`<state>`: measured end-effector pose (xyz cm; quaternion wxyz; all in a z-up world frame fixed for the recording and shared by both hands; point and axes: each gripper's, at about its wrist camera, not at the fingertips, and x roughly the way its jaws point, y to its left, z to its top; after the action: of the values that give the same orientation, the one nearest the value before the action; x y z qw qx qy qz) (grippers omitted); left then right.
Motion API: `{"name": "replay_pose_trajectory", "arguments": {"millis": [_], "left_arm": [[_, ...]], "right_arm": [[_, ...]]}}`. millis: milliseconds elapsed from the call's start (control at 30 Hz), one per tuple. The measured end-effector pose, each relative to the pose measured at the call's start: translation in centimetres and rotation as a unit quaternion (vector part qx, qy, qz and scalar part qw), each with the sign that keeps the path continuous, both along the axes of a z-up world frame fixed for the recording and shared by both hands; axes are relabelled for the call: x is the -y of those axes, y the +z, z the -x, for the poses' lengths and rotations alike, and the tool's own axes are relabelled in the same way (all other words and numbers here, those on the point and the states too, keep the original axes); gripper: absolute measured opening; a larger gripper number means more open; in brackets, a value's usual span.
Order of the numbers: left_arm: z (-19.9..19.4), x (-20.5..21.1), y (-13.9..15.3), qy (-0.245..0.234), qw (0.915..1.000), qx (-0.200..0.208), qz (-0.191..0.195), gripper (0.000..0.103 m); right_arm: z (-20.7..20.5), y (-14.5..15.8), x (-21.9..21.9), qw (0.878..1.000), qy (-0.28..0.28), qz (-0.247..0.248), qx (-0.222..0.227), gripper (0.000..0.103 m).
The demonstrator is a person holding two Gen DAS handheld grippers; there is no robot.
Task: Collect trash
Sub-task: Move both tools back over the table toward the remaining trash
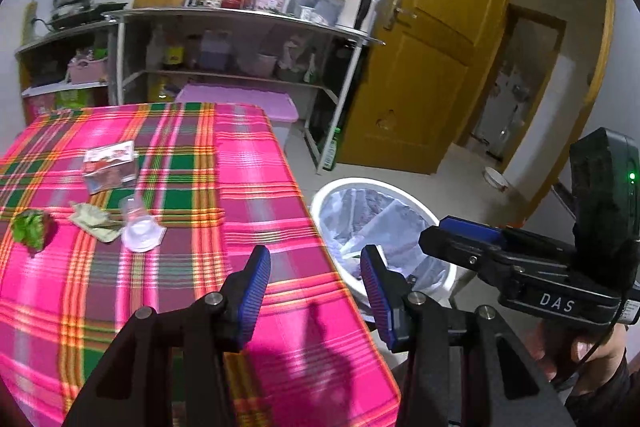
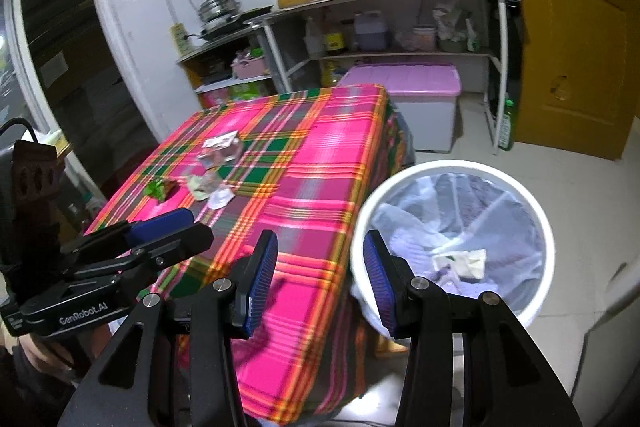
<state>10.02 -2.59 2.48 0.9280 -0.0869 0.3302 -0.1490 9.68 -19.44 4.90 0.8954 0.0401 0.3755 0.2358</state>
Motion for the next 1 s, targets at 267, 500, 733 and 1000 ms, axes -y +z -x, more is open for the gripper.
{"name": "replay_pose_trajectory", "arguments": {"millis": [267, 500, 733, 1000], "left_arm": [[1.2, -3.1, -0.6, 0.038, 0.9992, -0.005, 0.004, 0.047], [2.0, -5.8, -1.2, 0.069, 0.9975, -0.011, 0.006, 0.047], [2.4, -8.8, -1.9, 0.107, 0.994, -0.019, 0.008, 0.047], [2.6, -12.1, -2.3, 0.149, 0.9885, -0.023, 0.014, 0.047]], "right_arm": [[0.0, -0.2, -2.4, 1.0, 0.025, 0.0, -0.004, 0.051], [-0.3, -0.6, -4.1, 0.999, 0.042, 0.006, -0.01, 0.051], [-0.8, -0.9, -5.8, 0.998, 0.06, 0.008, -0.015, 0.051], [-1.8, -1.4, -8.5, 0.996, 0.084, 0.012, -0.022, 0.051]]}}
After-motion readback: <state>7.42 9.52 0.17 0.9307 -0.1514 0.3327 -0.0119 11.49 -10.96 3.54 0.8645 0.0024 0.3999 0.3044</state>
